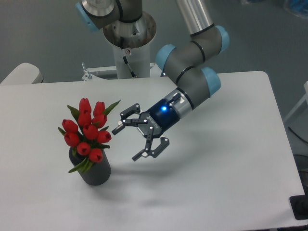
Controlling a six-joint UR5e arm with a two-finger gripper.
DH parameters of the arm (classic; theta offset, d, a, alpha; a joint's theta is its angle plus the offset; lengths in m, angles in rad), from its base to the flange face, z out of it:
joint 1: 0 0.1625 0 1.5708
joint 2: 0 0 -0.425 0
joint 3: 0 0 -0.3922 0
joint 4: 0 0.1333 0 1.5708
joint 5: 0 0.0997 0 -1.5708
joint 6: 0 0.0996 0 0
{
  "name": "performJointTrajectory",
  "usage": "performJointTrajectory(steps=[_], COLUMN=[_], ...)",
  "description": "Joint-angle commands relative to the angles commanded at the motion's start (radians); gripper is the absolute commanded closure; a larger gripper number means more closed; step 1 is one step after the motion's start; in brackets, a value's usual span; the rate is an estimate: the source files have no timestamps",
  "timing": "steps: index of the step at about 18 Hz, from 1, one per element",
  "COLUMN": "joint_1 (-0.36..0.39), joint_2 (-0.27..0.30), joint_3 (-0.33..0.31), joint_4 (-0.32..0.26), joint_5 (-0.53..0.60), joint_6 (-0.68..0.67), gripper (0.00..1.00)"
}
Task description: Insert the flowers into the vase
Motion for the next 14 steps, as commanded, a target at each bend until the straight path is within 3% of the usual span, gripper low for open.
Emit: performJointTrajectory(steps=[9, 14], joint_1=[0.063, 0.066], joint_2=[-0.101, -0.094], joint_3=[0.124, 0.189], joint_4=[-0.002, -0.005], joint_5=[0.012, 0.435], joint_6=[-0.104, -0.117], gripper=[0.0, 0.0])
